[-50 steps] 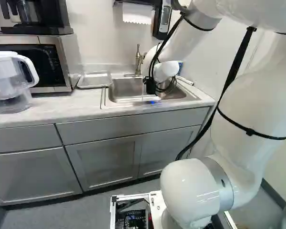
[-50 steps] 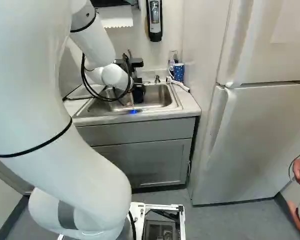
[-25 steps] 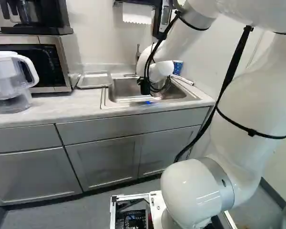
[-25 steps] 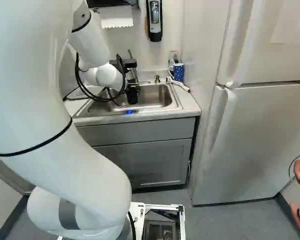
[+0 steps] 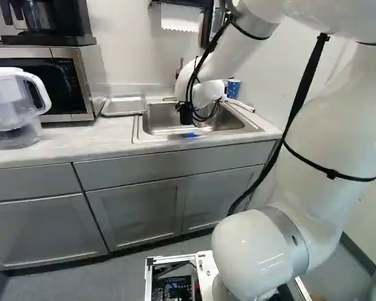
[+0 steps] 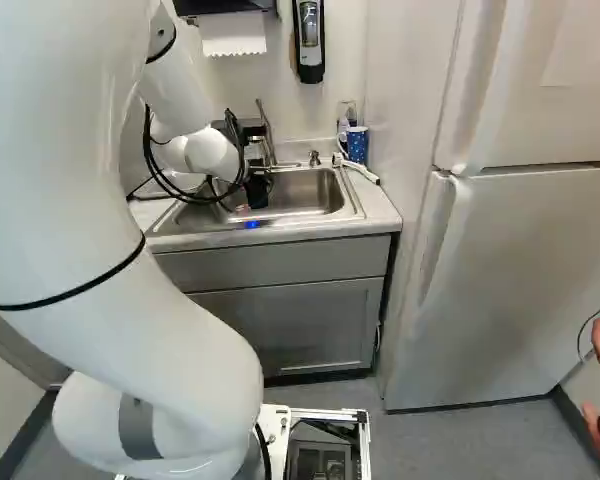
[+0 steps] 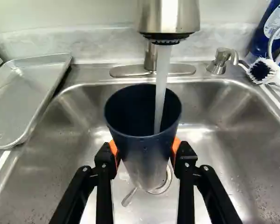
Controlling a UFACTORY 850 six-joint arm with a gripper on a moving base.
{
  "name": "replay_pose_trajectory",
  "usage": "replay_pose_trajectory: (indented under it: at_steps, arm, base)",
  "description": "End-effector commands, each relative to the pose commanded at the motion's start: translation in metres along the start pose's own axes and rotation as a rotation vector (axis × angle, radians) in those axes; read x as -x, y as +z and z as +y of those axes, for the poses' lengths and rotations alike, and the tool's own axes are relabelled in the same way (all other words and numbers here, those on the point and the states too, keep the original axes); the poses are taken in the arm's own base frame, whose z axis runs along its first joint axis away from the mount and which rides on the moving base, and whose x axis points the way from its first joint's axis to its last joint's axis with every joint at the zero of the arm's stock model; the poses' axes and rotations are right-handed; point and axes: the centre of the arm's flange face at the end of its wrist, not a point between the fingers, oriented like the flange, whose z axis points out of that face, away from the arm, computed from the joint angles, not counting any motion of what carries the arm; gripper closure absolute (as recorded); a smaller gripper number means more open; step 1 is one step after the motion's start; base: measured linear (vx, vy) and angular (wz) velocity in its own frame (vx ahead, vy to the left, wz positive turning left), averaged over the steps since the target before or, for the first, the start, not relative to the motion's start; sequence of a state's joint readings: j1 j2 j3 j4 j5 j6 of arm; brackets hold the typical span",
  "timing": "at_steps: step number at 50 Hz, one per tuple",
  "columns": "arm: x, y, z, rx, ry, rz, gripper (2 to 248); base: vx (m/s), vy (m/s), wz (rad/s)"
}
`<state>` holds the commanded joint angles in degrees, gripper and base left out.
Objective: Rinse the cup and place it in the tray
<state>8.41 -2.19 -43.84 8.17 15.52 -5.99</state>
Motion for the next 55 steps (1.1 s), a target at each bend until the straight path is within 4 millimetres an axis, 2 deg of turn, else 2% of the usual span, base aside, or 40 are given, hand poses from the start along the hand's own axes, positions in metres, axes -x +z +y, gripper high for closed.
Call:
replay_pose_trajectory:
  at_steps: [23, 55]
  arm:
    - [-0.001, 0.001, 0.014, 0.024, 0.015, 0.000, 127]
    - [-0.001, 0.001, 0.014, 0.024, 0.015, 0.000, 127]
  base:
    - [0.000, 0.000, 0.000]
    - [0.000, 0.000, 0.000]
